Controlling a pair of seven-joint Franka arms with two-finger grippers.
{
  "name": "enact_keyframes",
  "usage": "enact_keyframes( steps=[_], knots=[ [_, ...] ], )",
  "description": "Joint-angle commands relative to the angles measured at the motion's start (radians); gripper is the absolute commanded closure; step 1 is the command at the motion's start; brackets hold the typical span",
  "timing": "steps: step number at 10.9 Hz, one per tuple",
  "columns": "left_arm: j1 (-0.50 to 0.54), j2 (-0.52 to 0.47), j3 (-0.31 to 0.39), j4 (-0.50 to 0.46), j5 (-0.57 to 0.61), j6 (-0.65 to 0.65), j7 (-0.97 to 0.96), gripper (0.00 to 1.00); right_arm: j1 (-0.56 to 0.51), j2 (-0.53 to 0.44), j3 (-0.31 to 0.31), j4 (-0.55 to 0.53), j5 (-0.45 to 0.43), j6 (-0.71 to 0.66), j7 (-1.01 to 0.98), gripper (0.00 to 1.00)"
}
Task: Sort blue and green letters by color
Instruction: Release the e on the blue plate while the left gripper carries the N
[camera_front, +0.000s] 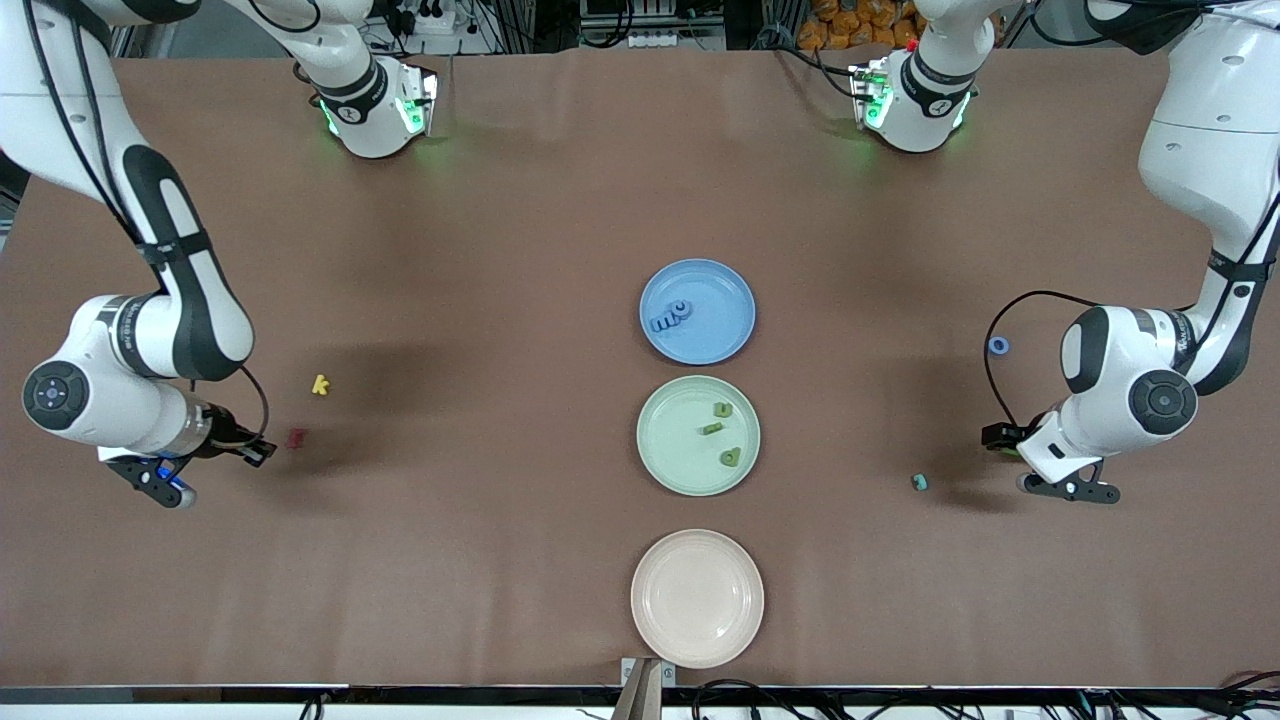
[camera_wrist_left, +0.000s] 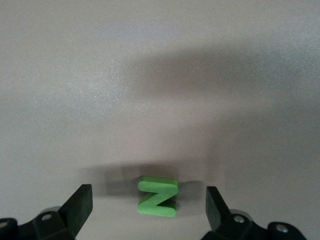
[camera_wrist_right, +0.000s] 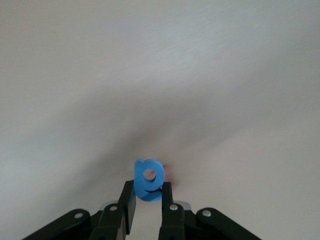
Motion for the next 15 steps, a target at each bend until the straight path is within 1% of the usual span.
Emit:
enact_keyframes(
  steps=[1, 3, 4, 5, 6, 8, 10, 13, 15],
  knots=[
    [0.005, -0.006, -0.002, -0.017, -0.036, 0.026, 0.023, 0.19, 0.111, -0.023, 0.061, 0.013, 0.011, -0.041, 0.256, 1.0],
    [0.005, -0.006, -0.002, -0.037, -0.047, 0.063, 0.0, 0.89, 0.179, -0.022, 0.135, 0.023, 0.008, -0.04, 0.477, 1.0],
    [0.005, -0.006, -0.002, -0.054, -0.053, 0.095, -0.023, 1.0, 0.208, -0.022, 0.181, 0.031, -0.001, -0.037, 0.589, 1.0],
    [0.005, -0.006, -0.002, -0.06, -0.053, 0.114, -0.025, 1.0, 0.251, -0.02, 0.21, 0.031, -0.006, -0.031, 0.684, 1.0],
    [0.005, -0.006, -0.002, -0.06, -0.055, 0.115, -0.027, 1.0, 0.319, -0.017, 0.224, 0.043, -0.011, -0.029, 0.776, 1.0],
    [0.002, -0.009, -0.002, -0.062, -0.055, 0.115, -0.055, 1.0, 0.462, 0.0, 0.224, 0.068, -0.049, -0.027, 0.971, 1.0],
    [-0.005, -0.021, -0.008, -0.06, -0.055, 0.114, -0.121, 1.0, 0.585, 0.007, 0.222, 0.074, -0.058, -0.017, 1.108, 1.0],
    [-0.004, -0.034, -0.095, -0.051, -0.055, 0.112, -0.33, 1.0, 0.755, 0.02, 0.215, 0.076, -0.075, 0.052, 1.279, 1.0],
    [-0.022, -0.034, -0.148, -0.049, -0.055, 0.112, -0.488, 1.0, 0.846, 0.061, 0.187, 0.111, -0.083, 0.055, 1.355, 1.0]
  ],
)
